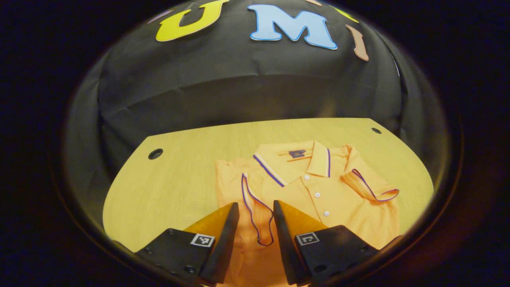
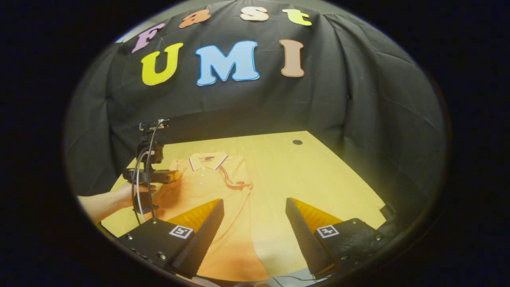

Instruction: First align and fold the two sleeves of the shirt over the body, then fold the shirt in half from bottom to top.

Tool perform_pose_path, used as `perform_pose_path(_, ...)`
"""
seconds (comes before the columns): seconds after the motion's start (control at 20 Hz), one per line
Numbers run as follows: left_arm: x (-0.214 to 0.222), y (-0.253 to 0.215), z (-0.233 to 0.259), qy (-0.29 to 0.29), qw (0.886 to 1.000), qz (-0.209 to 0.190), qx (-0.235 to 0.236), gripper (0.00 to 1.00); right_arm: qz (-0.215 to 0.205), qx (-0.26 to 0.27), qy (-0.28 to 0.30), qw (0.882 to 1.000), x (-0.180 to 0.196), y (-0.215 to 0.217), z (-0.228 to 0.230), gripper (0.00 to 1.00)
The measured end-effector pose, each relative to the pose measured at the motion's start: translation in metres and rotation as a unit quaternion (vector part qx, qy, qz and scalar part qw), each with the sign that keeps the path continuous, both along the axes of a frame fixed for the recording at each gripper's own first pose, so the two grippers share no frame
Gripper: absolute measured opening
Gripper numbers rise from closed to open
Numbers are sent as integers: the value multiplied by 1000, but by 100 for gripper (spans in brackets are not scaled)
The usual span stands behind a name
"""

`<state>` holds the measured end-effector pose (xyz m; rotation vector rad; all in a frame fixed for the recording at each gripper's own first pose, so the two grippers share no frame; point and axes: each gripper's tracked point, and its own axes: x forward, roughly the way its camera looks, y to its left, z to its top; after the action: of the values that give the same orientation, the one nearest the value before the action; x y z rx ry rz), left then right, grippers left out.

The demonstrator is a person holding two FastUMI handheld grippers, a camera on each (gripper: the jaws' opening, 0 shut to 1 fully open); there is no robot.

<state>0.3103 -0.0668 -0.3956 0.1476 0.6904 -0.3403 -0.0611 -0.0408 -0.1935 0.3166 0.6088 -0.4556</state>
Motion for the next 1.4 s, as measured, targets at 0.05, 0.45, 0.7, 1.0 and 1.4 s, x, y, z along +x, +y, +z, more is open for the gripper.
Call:
perform_pose_path(0.05, -8, 1, 3, 1, 1000, -1, -1, 65, 4, -4, 0, 1000, -3, 0, -3, 97)
perform_pose_path(0.45, -88, 27, 31, 5, 1000, 7, -19, 92, 43, 7, 15, 999, -25, 13, -35, 96)
perform_pose_path(0.7, -143, 50, 29, 28, 999, 18, -10, 96, 68, 22, 36, 997, -43, 32, -60, 96)
perform_pose_path(1.0, -212, 75, 27, 42, 999, 18, -10, 96, 100, 38, 67, 992, -65, 60, -89, 96)
perform_pose_path(1.4, -303, 107, 28, 56, 998, -1, -5, 95, 116, 58, 101, 986, -86, 85, -122, 96)
